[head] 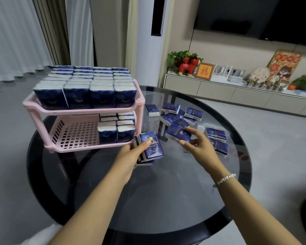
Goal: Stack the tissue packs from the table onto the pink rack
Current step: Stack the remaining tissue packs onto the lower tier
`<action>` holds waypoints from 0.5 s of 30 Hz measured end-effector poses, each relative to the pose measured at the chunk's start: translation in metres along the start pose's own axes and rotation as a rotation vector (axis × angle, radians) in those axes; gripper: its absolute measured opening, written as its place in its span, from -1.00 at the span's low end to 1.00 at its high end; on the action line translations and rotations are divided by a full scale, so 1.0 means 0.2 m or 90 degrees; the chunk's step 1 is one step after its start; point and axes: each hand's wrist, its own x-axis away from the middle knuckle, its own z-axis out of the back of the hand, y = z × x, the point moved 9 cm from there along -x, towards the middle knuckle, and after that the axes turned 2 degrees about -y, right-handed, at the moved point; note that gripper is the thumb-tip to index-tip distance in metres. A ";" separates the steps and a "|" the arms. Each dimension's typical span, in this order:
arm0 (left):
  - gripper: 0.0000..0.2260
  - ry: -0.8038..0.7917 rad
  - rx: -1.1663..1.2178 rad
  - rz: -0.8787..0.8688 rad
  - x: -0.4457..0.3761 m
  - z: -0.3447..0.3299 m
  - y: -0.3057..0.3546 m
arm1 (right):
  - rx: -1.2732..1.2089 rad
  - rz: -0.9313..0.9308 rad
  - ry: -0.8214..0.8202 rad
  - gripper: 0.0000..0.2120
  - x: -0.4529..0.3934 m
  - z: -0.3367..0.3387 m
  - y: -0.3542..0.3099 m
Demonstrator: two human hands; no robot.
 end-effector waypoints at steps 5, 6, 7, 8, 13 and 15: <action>-0.71 -0.018 -0.048 0.019 0.07 0.06 0.04 | -0.089 0.036 -0.149 -0.58 0.12 -0.14 -0.09; -0.72 -0.020 -0.054 0.020 0.08 0.07 0.05 | -0.109 0.042 -0.174 -0.60 0.14 -0.16 -0.11; -0.71 -0.019 -0.056 0.024 0.10 0.08 0.06 | -0.130 0.050 -0.193 -0.63 0.16 -0.18 -0.13; -0.70 -0.017 -0.057 0.027 0.12 0.09 0.07 | -0.157 0.055 -0.207 -0.66 0.17 -0.19 -0.15; -0.70 -0.031 -0.059 0.035 0.20 0.12 0.11 | -0.360 0.016 -0.246 -0.69 0.18 -0.26 -0.21; -0.72 -0.056 -0.050 0.043 0.23 0.11 0.11 | -0.347 0.025 -0.266 -0.72 0.19 -0.30 -0.26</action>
